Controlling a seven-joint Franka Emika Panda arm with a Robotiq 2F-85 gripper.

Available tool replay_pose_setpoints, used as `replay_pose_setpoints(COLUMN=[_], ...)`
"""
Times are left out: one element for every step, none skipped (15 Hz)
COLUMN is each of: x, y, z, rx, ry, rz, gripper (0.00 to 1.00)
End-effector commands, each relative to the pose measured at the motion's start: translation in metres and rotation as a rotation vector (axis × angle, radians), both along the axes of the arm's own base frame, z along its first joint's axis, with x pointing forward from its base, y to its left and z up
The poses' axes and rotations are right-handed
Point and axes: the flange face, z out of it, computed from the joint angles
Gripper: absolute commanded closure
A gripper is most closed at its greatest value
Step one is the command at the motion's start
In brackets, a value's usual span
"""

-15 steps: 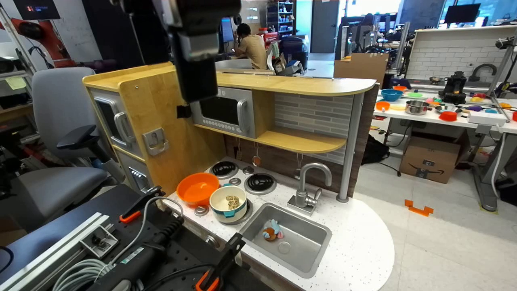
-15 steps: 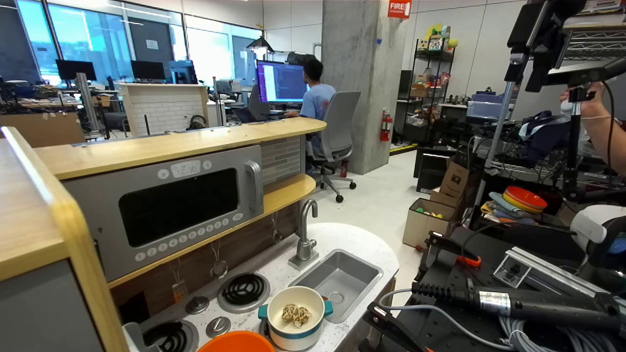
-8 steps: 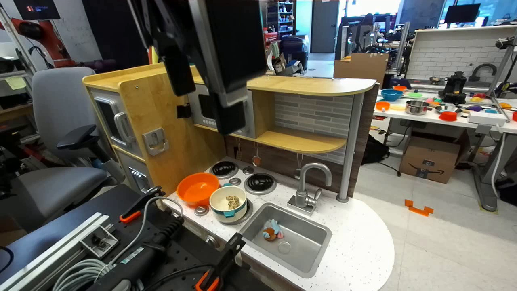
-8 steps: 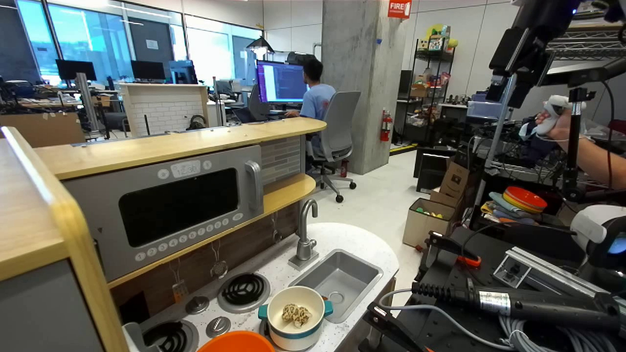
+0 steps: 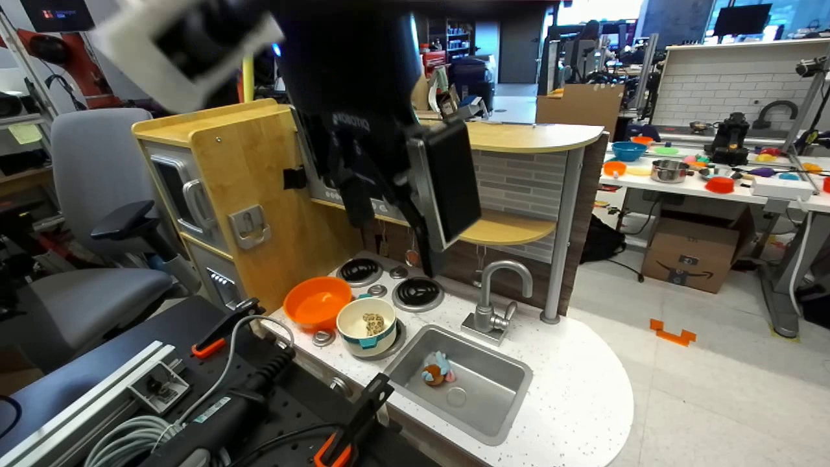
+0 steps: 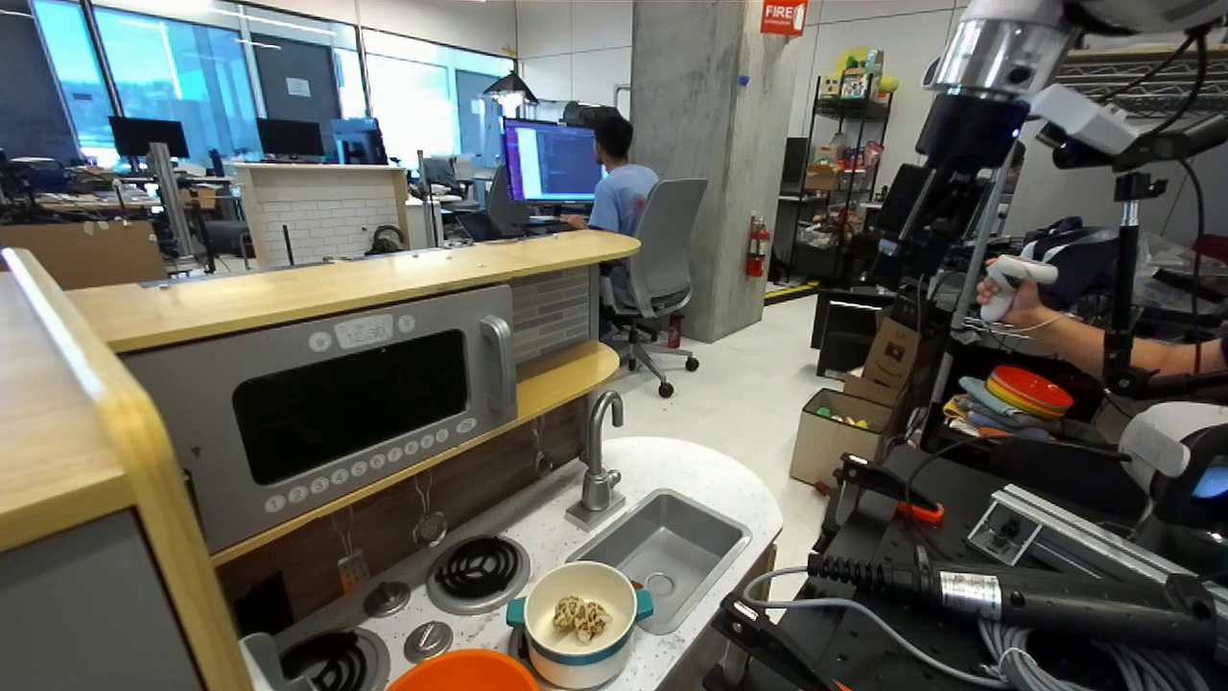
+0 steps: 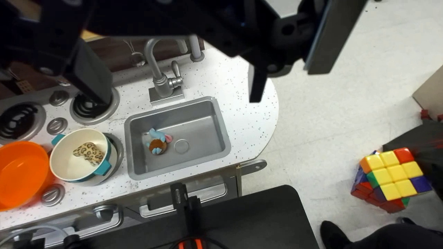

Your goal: Pick up the plush toy in the sink and put it in the orange bowl

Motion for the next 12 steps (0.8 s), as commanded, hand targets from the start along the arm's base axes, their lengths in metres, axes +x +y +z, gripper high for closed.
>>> replay_pose_setpoints(x=[0.03, 0.039, 0.046, 0.054, 0.063, 0.07, 0.078, 0.087, 0.095, 0.103, 0.111, 0.119], y=[0.014, 0.02, 0.024, 0.029, 0.035, 0.04, 0.046, 0.052, 0.056, 0.061, 0.066, 0.069], z=[-0.049, -0.064, -0.076, -0.089, -0.103, -0.118, -0.131, -0.146, -0.159, -0.172, -0.185, -0.196], rx=[-0.047, -0.056, -0.066, -0.073, -0.079, -0.083, -0.086, -0.091, -0.095, -0.096, -0.096, -0.099], ry=[0.014, 0.026, 0.033, 0.043, 0.053, 0.067, 0.082, 0.099, 0.113, 0.128, 0.145, 0.157], rz=[0.075, 0.094, 0.108, 0.125, 0.145, 0.168, 0.189, 0.211, 0.235, 0.258, 0.285, 0.305], gripper=[0.0, 0.0, 0.0, 0.0, 0.0, 0.0, 0.0, 0.0, 0.0, 0.0, 0.0, 0.0])
